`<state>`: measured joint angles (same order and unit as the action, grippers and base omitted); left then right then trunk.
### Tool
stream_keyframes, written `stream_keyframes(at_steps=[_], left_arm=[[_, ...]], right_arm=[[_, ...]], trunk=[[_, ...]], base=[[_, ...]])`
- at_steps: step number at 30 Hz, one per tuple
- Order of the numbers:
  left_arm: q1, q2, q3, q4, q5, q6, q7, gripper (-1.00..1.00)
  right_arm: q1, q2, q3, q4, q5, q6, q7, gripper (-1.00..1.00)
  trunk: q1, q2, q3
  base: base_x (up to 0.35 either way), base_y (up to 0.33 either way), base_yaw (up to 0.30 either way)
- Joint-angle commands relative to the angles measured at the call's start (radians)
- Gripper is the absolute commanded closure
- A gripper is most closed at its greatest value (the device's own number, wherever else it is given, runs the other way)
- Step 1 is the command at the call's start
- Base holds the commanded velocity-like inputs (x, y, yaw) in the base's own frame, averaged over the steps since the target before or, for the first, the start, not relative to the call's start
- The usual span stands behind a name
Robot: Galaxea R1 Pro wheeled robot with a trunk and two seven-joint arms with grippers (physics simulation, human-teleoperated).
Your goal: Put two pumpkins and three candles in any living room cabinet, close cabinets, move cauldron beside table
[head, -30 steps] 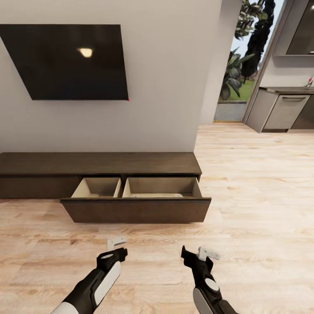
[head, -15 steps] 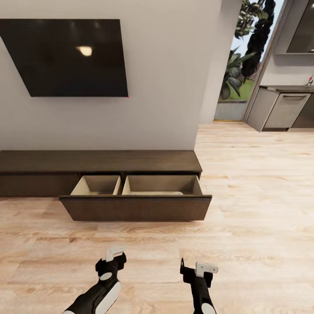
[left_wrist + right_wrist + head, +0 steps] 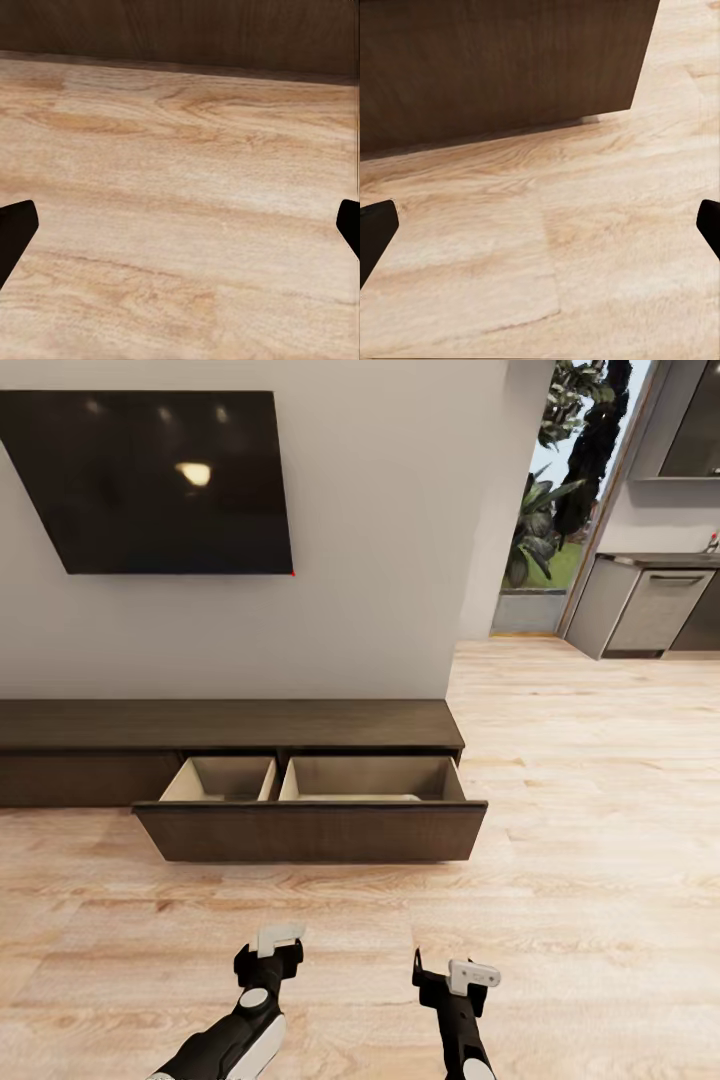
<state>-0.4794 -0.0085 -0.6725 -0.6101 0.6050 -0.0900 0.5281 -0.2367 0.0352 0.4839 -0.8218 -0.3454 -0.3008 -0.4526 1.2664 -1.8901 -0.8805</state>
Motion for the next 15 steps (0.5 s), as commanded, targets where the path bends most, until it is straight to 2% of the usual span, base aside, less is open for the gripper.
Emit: stream_keyframes(at_steps=[1,4,7,9,15], left_arm=[[-0.002,0.001,-0.009,0.0,0.01,-0.008,-0.002,-1.0],[-0.003,0.001,-0.01,-0.003,0.002,-0.008,-0.025,-1.0],[-0.004,-0.001,-0.009,-0.004,-0.034,-0.007,-0.036,-1.0],[-0.004,-0.003,-0.01,-0.005,-0.052,-0.007,-0.039,-1.0],[-0.004,-0.004,-0.012,-0.005,-0.06,-0.007,-0.04,-1.0]], right_arm=[[-0.003,0.0,0.004,0.004,-0.012,-0.006,0.009,-1.0],[-0.019,0.001,0.004,0.042,-0.011,-0.007,0.061,-1.0],[-0.053,0.01,0.003,0.094,-0.01,-0.01,0.103,-1.0],[-0.07,0.014,0.004,0.109,-0.007,-0.013,0.113,-1.0],[-0.098,0.039,0.004,0.112,-0.004,-0.008,0.118,-1.0]], trunk=[[0.004,-0.008,-0.004],[0.015,-0.029,-0.013],[0.027,-0.05,-0.023],[0.034,-0.064,-0.029],[0.057,-0.106,-0.048]], base=[[0.0,0.0,0.0],[0.0,0.0,0.0],[0.0,0.0,0.0],[0.0,0.0,0.0],[0.0,0.0,0.0]])
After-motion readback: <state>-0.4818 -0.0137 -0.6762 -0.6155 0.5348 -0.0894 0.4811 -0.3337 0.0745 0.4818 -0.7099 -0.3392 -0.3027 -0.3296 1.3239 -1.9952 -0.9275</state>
